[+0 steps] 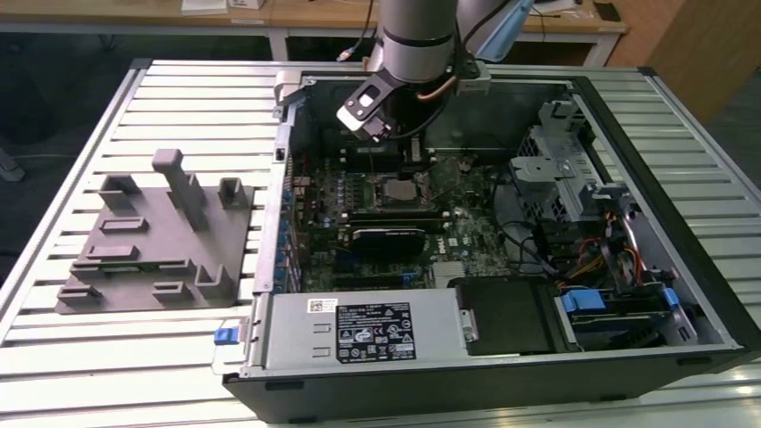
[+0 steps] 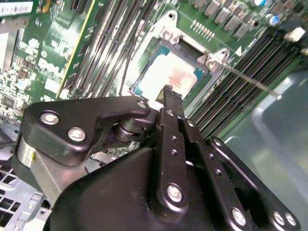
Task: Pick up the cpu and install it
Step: 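Place the cpu into insertion slot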
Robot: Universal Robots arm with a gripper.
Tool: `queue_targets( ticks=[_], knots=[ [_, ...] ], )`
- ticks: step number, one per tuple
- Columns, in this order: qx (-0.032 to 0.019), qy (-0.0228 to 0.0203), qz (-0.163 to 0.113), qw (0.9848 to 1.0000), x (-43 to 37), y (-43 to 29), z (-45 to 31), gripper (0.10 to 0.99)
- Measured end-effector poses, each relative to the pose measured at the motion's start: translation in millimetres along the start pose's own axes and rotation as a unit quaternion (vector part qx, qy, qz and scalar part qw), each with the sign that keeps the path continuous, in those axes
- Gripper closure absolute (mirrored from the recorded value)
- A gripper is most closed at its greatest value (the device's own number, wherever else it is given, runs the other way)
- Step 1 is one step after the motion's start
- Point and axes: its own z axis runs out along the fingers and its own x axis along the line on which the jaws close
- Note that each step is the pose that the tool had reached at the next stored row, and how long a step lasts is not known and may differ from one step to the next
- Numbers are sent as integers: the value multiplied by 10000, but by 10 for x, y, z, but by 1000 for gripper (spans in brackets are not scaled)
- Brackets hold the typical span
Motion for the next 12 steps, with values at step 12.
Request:
queue_targets(
  ticks=[12],
  knots=[
    [-11,0,0,10000,-5,15,-233,980]
  ],
)
